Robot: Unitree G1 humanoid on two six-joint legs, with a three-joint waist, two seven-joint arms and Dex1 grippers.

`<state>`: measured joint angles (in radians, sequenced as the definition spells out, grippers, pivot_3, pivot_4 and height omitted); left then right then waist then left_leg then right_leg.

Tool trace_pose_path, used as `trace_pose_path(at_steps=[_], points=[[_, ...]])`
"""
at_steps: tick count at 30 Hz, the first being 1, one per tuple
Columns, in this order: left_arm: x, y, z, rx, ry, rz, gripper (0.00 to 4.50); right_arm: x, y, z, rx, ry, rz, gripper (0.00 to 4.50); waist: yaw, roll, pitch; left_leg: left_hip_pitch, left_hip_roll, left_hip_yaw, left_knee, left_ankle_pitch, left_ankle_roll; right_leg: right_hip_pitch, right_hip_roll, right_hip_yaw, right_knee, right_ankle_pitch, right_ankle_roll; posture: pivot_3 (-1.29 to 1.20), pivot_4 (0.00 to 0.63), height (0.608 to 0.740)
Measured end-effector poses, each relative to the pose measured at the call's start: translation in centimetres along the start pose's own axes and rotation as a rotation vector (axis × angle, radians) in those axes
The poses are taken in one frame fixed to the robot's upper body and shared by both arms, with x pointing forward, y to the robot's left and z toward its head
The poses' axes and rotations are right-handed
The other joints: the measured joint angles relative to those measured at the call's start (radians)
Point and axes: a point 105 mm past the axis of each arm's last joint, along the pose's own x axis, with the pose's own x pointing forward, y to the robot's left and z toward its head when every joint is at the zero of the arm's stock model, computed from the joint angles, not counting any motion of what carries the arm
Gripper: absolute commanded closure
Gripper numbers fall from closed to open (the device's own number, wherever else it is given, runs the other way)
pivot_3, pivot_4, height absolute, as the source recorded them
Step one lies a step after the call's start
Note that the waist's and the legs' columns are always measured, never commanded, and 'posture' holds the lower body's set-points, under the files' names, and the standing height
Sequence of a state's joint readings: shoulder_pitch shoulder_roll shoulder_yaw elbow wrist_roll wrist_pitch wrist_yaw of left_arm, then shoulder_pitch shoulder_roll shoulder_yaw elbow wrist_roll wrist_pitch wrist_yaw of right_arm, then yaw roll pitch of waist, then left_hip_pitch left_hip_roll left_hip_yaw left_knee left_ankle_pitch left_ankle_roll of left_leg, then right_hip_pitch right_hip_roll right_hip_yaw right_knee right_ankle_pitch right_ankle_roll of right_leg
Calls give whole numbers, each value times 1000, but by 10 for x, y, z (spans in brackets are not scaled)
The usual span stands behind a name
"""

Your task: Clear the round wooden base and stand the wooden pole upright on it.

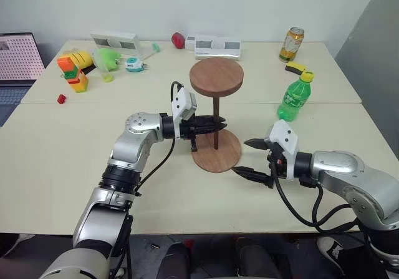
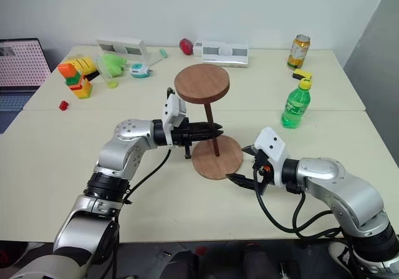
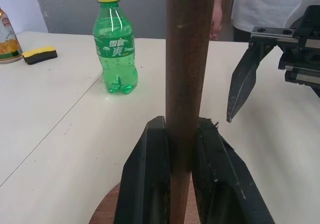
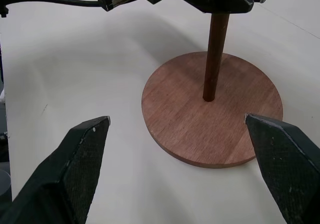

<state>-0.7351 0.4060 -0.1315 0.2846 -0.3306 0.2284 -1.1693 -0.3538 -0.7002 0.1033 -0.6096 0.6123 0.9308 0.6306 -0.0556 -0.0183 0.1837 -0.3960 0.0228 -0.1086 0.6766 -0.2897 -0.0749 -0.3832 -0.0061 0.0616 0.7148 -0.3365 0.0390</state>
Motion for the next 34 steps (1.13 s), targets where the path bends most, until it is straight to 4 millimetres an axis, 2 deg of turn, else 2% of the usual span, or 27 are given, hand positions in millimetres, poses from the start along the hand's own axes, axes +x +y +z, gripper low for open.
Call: trace_pose_path(at_steps=[4,5,7,10,11,19,23,27,30,34], points=[[0,-2,-1,-13,8,-2,4257,0,1,1,-3,2,4,0,0,0,0,0,0,0,0,0,0,0,0,0,0,0,0,0,150,740],[-1,-2,-1,-16,11,-3,3697,0,1,2,-4,3,4,0,0,0,0,0,0,0,0,0,0,0,0,0,0,0,0,0,150,740],[-2,-4,-5,-32,42,-6,3314,0,1,3,-4,1,5,0,-1,0,0,1,0,0,0,0,0,0,0,0,0,0,0,0,150,740],[-8,-9,-31,-128,105,-1,2658,1,1,3,-4,0,6,0,-2,0,0,-2,1,-1,0,0,0,-2,1,0,0,0,0,0,150,740],[-9,-10,-33,-140,112,-3,2487,1,1,3,-3,-2,7,0,-2,0,0,-3,1,-1,0,0,0,-2,1,-1,0,0,0,0,150,740],[-27,-6,-21,-87,141,-13,951,2,2,5,-2,-10,12,0,-1,0,0,-3,1,-1,0,0,0,-2,1,0,-1,0,0,0,150,740],[-49,-5,-10,-60,156,-5,100,1,2,4,3,-8,13,0,-3,0,0,-2,1,0,-1,0,0,-3,1,0,-1,0,0,0,150,740],[-76,-7,-4,-63,196,17,48,-2,2,0,9,4,22,0,-2,0,0,-3,2,-1,-1,0,0,-3,2,0,0,0,0,0,150,740],[-97,-7,6,-40,229,53,48,-13,-2,-2,13,11,19,0,-1,0,1,-3,2,0,-1,0,0,-3,2,0,-1,0,0,0,150,740],[-111,-13,23,-4,230,67,48,-28,-8,3,-20,3,9,0,2,0,1,-3,2,0,-1,0,0,-2,2,0,-1,0,0,0,150,740]])
